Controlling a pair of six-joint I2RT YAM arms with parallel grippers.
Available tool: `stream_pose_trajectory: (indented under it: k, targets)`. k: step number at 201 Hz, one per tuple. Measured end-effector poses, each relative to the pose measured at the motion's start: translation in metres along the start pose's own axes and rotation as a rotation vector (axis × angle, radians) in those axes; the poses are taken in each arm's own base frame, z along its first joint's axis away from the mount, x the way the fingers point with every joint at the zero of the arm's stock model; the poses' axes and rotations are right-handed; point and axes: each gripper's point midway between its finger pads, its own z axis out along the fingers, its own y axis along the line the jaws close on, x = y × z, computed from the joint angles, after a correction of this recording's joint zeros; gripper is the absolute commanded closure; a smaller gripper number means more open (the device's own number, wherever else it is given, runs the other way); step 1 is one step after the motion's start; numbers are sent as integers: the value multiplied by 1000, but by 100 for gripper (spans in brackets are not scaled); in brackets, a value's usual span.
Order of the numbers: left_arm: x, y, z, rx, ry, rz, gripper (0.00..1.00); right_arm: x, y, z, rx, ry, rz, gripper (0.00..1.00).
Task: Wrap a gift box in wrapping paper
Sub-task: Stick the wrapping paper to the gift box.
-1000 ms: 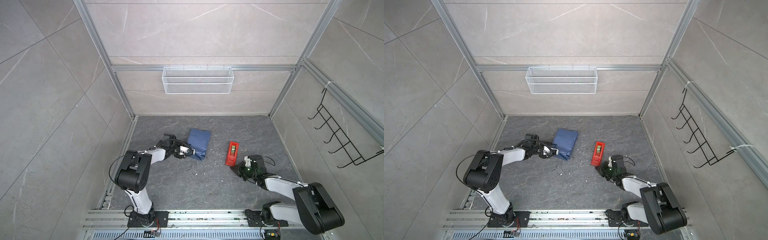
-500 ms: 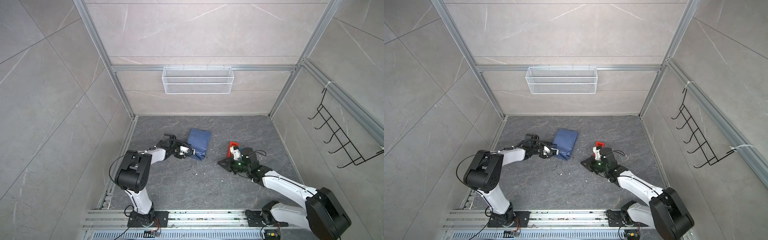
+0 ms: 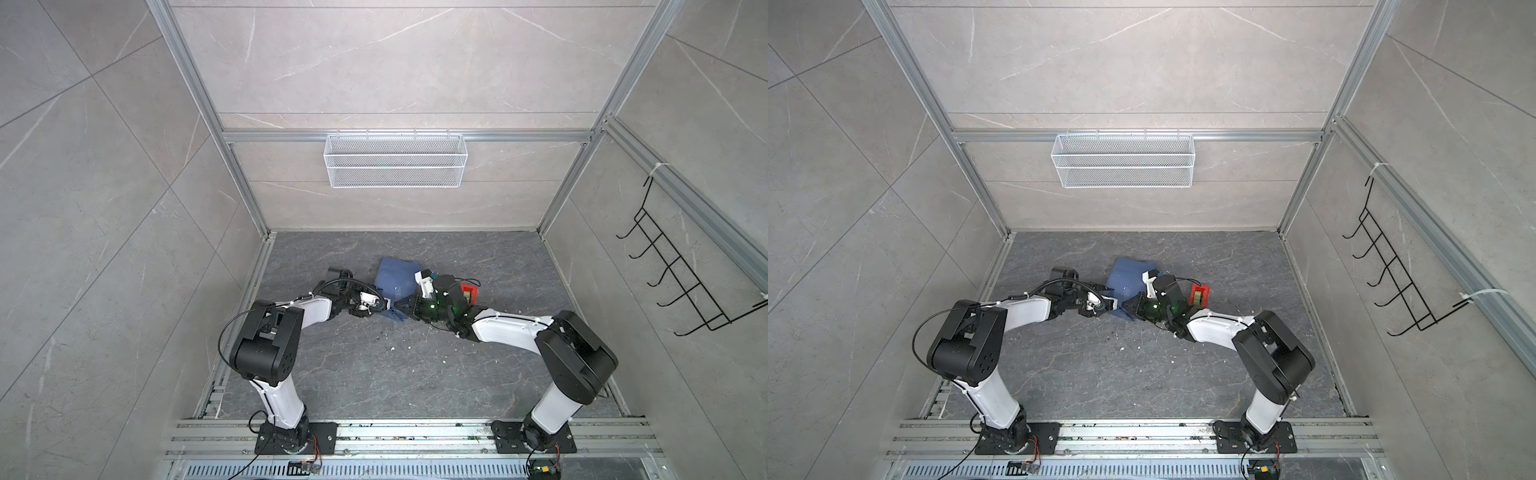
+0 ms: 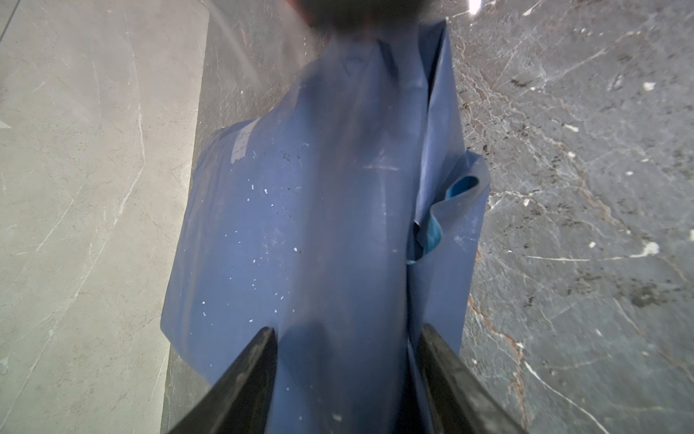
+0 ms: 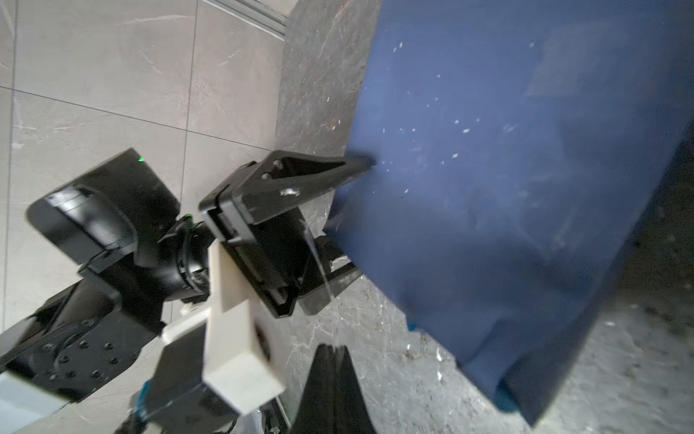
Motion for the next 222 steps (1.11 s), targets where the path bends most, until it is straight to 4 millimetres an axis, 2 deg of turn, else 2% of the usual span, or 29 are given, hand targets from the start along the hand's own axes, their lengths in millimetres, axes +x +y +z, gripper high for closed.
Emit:
stream_pose_trajectory:
  k: [26,102,145,175,222]
  targets:
    - [0,0,1,1,0,1,40,2,-6,11,18,5,-13,100]
    - [0,0,1,1,0,1,40,9,1,28,-9,12,39,100]
    - [0,0,1,1,0,1,39,16,-13,38,18,26,125,100]
    - [0,0,1,1,0,1,39,13,-17,38,30,2,172,100]
    - [-1,0,1,2,-1,3,39,14,-21,38,43,-8,206,85]
